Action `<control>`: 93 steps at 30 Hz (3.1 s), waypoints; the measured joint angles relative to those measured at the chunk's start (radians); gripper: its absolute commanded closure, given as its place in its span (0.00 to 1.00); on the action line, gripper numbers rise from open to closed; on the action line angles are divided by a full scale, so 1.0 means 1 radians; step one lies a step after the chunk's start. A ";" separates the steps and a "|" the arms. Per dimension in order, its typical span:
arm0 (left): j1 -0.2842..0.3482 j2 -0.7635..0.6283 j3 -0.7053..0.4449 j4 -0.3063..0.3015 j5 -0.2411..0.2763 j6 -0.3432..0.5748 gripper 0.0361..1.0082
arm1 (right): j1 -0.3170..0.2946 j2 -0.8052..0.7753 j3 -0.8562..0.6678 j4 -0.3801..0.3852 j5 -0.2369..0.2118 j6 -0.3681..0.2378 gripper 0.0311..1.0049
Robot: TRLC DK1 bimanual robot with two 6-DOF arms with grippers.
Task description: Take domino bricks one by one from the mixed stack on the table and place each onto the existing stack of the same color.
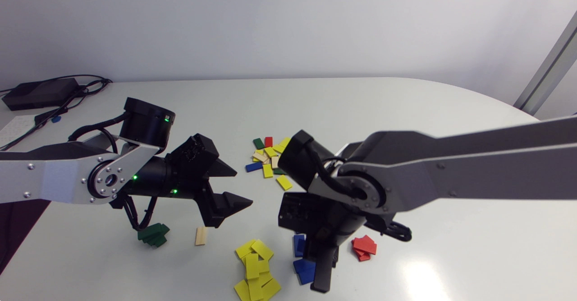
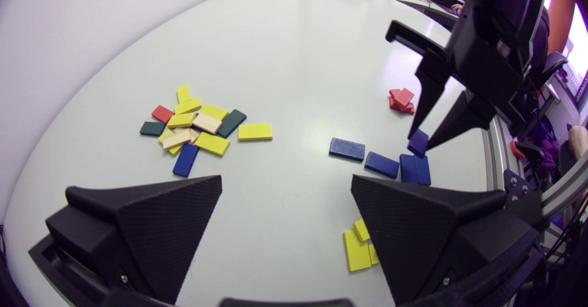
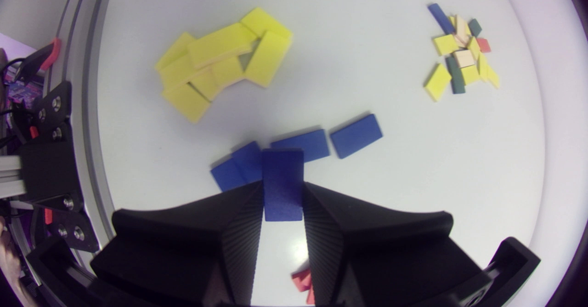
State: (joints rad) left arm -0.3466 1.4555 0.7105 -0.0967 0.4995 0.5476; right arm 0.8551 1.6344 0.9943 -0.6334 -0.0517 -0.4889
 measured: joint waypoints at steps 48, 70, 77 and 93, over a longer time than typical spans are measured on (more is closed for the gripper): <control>-0.003 -0.016 0.000 0.000 0.000 -0.011 0.00 | -0.003 0.074 0.056 -0.012 -0.018 0.055 0.35; -0.001 -0.016 0.000 0.000 0.000 -0.011 0.00 | -0.082 0.293 0.254 0.015 0.053 0.244 0.35; -0.001 -0.016 0.000 0.000 0.000 -0.011 0.00 | -0.082 0.334 0.287 0.012 0.058 0.266 0.35; -0.011 -0.016 0.004 -0.003 0.000 -0.011 0.00 | -0.107 0.348 0.286 0.004 0.068 0.352 0.46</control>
State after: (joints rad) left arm -0.3576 1.4399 0.7143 -0.0998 0.4995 0.5362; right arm 0.7479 1.9823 1.2808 -0.6292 0.0162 -0.1371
